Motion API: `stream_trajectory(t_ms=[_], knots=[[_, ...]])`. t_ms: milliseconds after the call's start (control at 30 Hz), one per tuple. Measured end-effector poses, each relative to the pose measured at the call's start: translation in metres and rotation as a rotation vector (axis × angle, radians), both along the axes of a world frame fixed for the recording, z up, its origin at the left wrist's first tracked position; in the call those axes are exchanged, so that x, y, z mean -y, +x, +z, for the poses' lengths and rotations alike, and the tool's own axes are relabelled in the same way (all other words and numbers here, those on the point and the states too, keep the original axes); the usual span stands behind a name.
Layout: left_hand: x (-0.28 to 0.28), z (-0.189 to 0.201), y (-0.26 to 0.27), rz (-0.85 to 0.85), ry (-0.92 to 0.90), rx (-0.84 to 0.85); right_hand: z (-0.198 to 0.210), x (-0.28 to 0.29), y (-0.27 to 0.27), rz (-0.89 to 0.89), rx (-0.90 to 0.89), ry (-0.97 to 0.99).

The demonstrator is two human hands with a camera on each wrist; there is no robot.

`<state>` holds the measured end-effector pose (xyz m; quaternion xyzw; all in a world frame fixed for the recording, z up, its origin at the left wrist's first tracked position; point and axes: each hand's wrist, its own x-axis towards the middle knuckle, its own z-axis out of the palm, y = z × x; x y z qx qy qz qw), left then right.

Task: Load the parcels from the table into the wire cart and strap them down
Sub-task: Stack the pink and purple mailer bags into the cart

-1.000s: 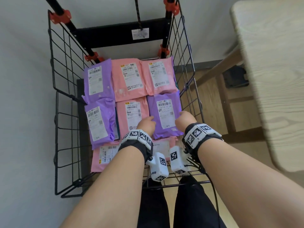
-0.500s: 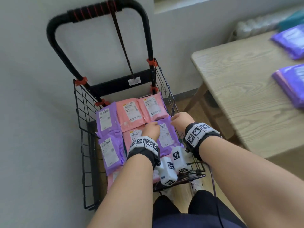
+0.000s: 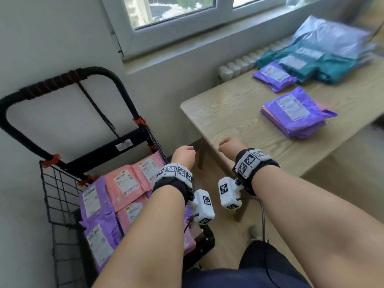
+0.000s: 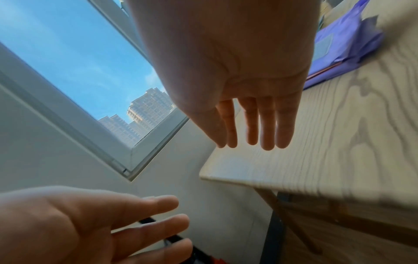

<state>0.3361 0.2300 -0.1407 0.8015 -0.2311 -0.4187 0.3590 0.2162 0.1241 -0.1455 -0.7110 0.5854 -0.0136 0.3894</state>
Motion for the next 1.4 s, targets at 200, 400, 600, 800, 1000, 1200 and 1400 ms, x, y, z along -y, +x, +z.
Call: stream_trajectory(t_ms=[200,400,600,800,1000,1200,1400], knots=[[0.086,0.002,-0.06,-0.044,0.036,0.011,-0.006,0.083,-0.063,-0.051,0.007,-0.018],[0.182,-0.006,-0.131,0.005,0.067,-0.027,-0.008,0.18,-0.129,-0.046,0.001,-0.046],[0.26,-0.02,-0.191,0.036,0.099,-0.087,-0.003,0.257,-0.185,-0.067,-0.018,-0.097],[0.31,-0.03,-0.233,0.041,0.085,-0.077,-0.004,0.312,-0.223,-0.062,-0.073,-0.154],[0.335,-0.046,-0.249,0.021,0.162,0.033,-0.017,0.335,-0.236,-0.075,-0.073,-0.113],[0.338,-0.056,-0.25,0.086,0.209,0.011,-0.033,0.342,-0.238,-0.043,-0.067,-0.099],[0.323,-0.054,-0.239,0.165,0.194,0.039,-0.013,0.335,-0.225,0.06,-0.105,-0.139]])
